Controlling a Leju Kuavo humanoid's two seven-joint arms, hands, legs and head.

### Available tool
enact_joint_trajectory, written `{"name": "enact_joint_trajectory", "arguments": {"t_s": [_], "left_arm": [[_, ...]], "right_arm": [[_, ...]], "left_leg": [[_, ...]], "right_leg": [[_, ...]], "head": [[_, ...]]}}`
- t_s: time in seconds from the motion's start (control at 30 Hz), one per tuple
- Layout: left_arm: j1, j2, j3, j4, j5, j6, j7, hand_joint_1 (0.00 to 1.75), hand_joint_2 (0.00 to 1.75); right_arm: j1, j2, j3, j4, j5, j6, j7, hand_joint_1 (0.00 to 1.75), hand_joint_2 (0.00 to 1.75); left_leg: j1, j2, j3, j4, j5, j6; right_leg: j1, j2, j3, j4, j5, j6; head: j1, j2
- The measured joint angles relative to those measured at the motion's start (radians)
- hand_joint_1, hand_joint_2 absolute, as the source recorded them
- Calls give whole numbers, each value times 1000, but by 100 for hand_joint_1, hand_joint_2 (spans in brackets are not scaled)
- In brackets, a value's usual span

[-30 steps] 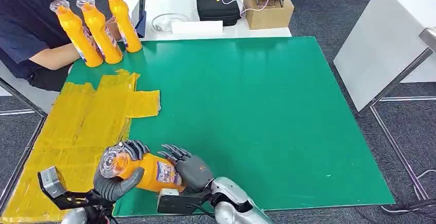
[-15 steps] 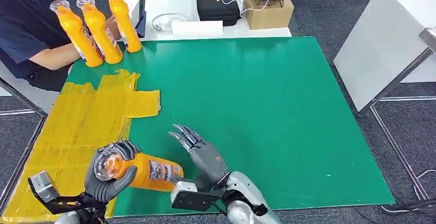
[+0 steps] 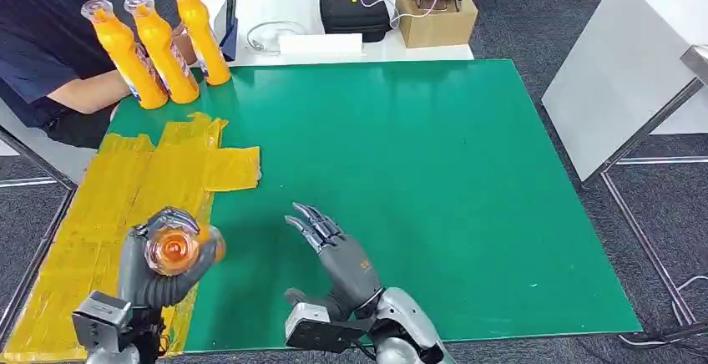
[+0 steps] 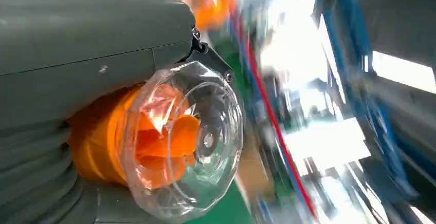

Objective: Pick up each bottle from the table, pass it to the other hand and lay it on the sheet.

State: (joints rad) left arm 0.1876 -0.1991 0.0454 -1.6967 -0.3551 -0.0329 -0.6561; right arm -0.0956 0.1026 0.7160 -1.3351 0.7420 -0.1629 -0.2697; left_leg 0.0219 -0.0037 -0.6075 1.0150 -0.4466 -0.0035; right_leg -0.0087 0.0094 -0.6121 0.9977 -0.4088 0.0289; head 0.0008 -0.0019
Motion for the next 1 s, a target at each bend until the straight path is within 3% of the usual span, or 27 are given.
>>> {"name": "enact_joint_trajectory", "arguments": {"t_s": [0.37,0.43,0.5,0.57,0.63,0.77,0.9,1.0], "left_arm": [[-3,-23,-17,-48,-30,41,-1,175,175],[-4,-24,-20,-48,-117,124,-7,175,175],[-4,-29,-33,-47,-317,312,8,175,175],[-4,-32,-62,-42,-606,533,71,175,175],[-10,-28,-97,-20,-811,629,178,175,175],[-51,17,-165,118,-1089,588,393,175,175],[-140,104,-240,397,-1203,591,630,175,175],[-206,161,-296,630,-1209,618,702,175,175]], "right_arm": [[24,-2,-14,-30,3,-2,3,0,0],[26,-2,-14,-34,6,-2,3,0,0],[31,-2,-14,-39,13,-2,3,0,0],[34,-3,-14,-48,14,-2,3,0,0],[34,-7,-14,-53,8,-2,4,0,0],[24,-16,-13,-55,-25,19,-1,0,0],[-25,-19,-2,-50,-74,60,-22,0,0],[-62,-20,15,-39,-99,74,-31,0,0]], "left_leg": [[0,0,0,0,0,0],[0,1,1,0,0,0],[0,0,0,0,0,0],[0,0,0,0,0,0],[-1,0,0,0,0,0],[-1,0,0,0,0,0],[-1,0,2,0,0,0],[-1,1,2,0,1,0]], "right_leg": [[0,0,0,0,0,0],[0,0,0,0,0,0],[0,0,0,0,0,0],[0,0,0,0,0,0],[-1,0,0,0,-1,2],[-2,0,1,0,-1,2],[-2,0,1,0,0,2],[-2,0,1,0,0,2]], "head": [[0,0],[0,0],[0,0],[0,0],[0,0],[0,0],[0,0],[0,0]]}}
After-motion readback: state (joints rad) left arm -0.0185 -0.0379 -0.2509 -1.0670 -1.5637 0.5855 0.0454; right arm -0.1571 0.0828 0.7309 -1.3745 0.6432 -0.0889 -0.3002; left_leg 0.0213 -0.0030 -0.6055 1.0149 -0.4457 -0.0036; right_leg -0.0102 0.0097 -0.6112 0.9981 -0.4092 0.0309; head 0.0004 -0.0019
